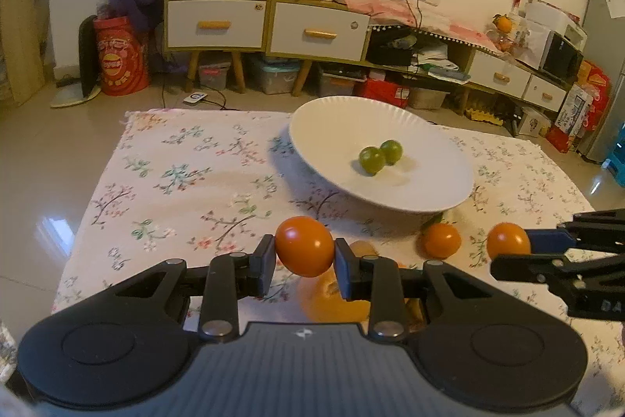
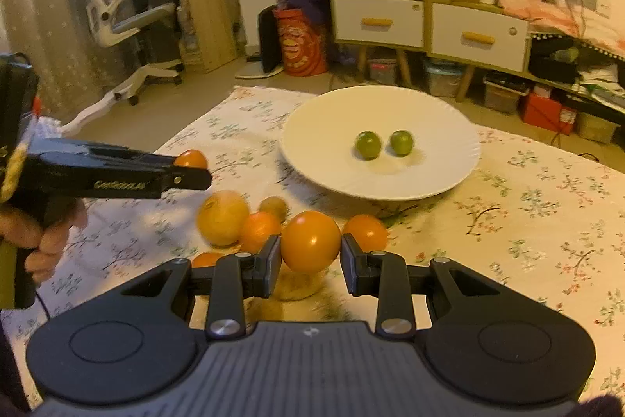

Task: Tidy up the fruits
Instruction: 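Carry both orange tomatoes onto the white plate and open both grippers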

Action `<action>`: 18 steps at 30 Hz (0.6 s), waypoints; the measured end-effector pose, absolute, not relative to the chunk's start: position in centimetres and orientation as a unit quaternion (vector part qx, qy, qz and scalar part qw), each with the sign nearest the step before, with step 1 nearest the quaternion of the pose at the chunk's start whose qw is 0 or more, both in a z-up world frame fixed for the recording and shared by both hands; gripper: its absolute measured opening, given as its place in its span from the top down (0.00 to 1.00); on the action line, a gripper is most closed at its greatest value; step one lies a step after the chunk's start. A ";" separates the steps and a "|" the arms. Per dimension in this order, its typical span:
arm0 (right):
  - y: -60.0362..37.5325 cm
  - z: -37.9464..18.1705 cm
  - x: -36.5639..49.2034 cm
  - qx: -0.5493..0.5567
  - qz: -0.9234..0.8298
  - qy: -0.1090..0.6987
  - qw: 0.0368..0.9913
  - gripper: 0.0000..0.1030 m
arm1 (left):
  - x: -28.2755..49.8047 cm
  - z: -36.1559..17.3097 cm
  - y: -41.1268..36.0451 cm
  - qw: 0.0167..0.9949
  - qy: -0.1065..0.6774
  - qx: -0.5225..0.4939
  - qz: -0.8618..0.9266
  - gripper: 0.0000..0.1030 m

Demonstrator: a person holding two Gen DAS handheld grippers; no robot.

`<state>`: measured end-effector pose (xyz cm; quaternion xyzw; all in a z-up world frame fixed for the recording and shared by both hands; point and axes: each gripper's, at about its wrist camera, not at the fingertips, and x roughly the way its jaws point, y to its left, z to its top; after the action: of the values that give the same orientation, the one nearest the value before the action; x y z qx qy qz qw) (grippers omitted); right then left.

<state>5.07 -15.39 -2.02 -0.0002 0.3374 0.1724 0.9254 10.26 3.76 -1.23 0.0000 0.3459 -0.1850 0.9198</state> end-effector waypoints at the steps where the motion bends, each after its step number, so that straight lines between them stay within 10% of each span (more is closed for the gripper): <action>1: -15.6 -2.0 5.3 0.002 0.168 0.336 0.927 0.72 | 10.3 -1.1 3.4 0.920 0.345 0.000 -0.187 0.88; 18: -17.9 -1.5 9.2 0.014 0.109 0.331 0.937 0.72 | 13.4 -0.1 -2.5 0.914 0.347 0.009 -0.207 0.88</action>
<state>9.22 -17.90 -1.49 0.0139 0.3315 0.1094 0.9370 13.39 -2.45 -0.14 0.0091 0.3475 -0.2073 0.9144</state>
